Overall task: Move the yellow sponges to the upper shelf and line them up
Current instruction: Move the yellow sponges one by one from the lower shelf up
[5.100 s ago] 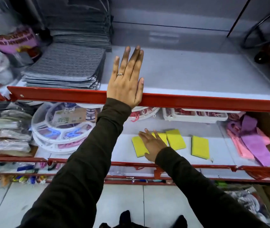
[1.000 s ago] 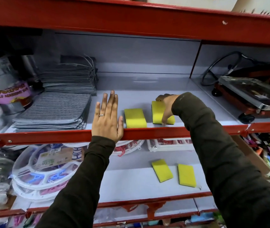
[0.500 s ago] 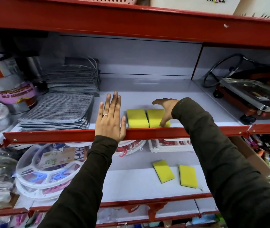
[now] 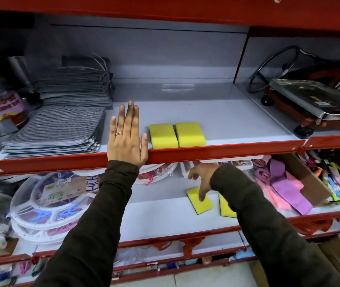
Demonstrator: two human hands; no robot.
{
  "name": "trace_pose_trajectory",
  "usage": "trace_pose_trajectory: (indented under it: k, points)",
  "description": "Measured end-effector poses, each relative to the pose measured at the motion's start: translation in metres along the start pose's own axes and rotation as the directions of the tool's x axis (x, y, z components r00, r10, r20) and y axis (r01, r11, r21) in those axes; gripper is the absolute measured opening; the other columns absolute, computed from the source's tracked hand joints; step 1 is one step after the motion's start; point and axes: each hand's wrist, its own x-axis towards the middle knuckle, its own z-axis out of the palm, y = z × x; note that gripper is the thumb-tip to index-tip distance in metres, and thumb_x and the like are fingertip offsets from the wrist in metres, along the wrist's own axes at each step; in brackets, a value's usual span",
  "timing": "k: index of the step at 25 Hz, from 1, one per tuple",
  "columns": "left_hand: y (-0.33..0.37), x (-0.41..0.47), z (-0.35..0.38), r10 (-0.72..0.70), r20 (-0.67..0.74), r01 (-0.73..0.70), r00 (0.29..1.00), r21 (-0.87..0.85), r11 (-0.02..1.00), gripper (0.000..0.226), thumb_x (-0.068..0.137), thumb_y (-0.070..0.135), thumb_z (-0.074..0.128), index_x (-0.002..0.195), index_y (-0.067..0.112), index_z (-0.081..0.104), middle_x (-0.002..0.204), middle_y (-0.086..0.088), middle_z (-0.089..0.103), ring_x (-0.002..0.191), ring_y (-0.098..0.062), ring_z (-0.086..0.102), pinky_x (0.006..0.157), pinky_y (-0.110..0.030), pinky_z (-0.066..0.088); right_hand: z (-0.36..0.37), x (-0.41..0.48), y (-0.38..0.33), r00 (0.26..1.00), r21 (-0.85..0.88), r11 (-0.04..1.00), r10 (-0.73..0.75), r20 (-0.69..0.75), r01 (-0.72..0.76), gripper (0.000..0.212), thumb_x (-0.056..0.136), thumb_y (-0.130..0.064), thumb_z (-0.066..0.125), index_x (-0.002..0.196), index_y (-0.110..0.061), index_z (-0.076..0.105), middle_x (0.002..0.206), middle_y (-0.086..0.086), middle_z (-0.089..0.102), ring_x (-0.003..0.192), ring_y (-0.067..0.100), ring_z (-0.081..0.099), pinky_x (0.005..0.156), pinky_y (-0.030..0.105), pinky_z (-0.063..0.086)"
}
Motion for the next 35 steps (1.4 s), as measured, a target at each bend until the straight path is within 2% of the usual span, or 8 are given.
trace_pose_trajectory:
  k: [4,8,12,16,19,22,29,35]
  points:
    - [-0.001,0.001,0.001,0.005,-0.010,-0.005,1.000,0.020,1.000,0.071,0.096,0.032,0.034,0.158,0.001,0.018,0.166,-0.018,0.017,0.154,-0.028,0.008,0.126,-0.040,-0.007,0.062,0.068,0.029,0.996,-0.186,0.979,0.091,0.007,-0.088,0.111,0.071,-0.008,0.082,0.155,-0.010,0.010,0.164,0.012,0.014,0.150,0.029,0.019,0.121,0.038,0.025]
    - [-0.001,0.001,0.001,0.000,-0.016,0.000,1.000,0.029,1.000,0.071,0.095,0.032,0.032,0.158,0.000,0.019,0.166,-0.018,0.018,0.154,-0.029,0.008,0.126,-0.040,-0.007,0.099,0.093,0.042,0.998,-0.198,0.979,0.057,-0.005,-0.057,0.080,0.092,0.003,0.048,0.157,-0.017,0.006,0.166,0.001,0.001,0.153,0.024,0.001,0.123,0.047,0.014]
    - [0.000,0.001,0.003,0.002,-0.031,-0.002,1.000,0.013,1.000,0.071,0.096,0.033,0.031,0.157,0.000,0.021,0.165,-0.018,0.020,0.154,-0.032,0.013,0.126,-0.040,-0.007,0.112,0.112,0.051,0.999,-0.282,0.958,0.042,-0.020,-0.046,0.062,0.100,-0.009,0.036,0.156,-0.019,0.011,0.166,0.003,0.010,0.153,0.023,0.008,0.123,0.048,0.015]
    - [-0.001,0.001,0.004,0.009,-0.031,-0.008,0.999,0.022,1.000,0.070,0.097,0.034,0.029,0.157,0.000,0.021,0.165,-0.018,0.020,0.154,-0.032,0.012,0.126,-0.041,-0.007,0.118,0.111,0.054,0.998,-0.308,0.949,0.061,-0.018,-0.064,0.080,0.083,-0.016,0.069,0.151,-0.011,0.026,0.156,0.012,0.031,0.141,0.030,0.036,0.114,0.047,0.033]
    - [-0.001,0.001,0.004,0.014,-0.026,-0.014,1.000,0.016,1.000,0.070,0.097,0.034,0.028,0.157,0.000,0.020,0.165,-0.018,0.019,0.154,-0.032,0.011,0.125,-0.040,-0.008,0.118,0.100,0.045,0.999,-0.324,0.945,0.037,-0.024,-0.043,0.102,0.061,-0.040,0.086,0.143,-0.010,0.034,0.144,0.012,0.041,0.129,0.031,0.048,0.106,0.045,0.043]
    - [0.000,0.001,0.002,0.020,-0.012,-0.020,1.000,0.022,1.000,0.071,0.096,0.033,0.029,0.158,0.001,0.018,0.166,-0.018,0.018,0.154,-0.033,0.011,0.125,-0.039,-0.010,0.107,0.078,0.027,0.999,-0.283,0.959,0.015,-0.051,-0.029,0.108,0.058,-0.051,0.085,0.144,-0.010,0.033,0.147,0.015,0.039,0.130,0.032,0.047,0.109,0.044,0.041]
    - [0.000,0.001,-0.001,0.017,0.033,-0.016,0.999,-0.001,1.000,0.072,0.096,0.033,0.030,0.159,0.002,0.013,0.167,-0.017,0.012,0.155,-0.029,0.002,0.125,-0.038,-0.011,0.030,-0.008,-0.028,0.998,-0.311,0.950,0.050,0.028,-0.039,0.094,0.075,-0.045,0.077,0.146,-0.005,0.031,0.158,0.016,0.023,0.138,0.034,0.039,0.109,0.040,0.039]
    - [0.000,0.001,-0.002,0.001,0.056,0.000,0.998,-0.018,1.000,0.074,0.095,0.033,0.030,0.159,0.001,0.013,0.167,-0.017,0.010,0.155,-0.029,0.004,0.126,-0.039,-0.008,-0.053,-0.099,-0.042,0.964,-0.259,0.965,-0.090,-0.251,0.023,0.097,0.055,-0.059,0.081,0.132,-0.013,0.047,0.129,0.008,0.053,0.117,0.028,0.055,0.101,0.040,0.048]
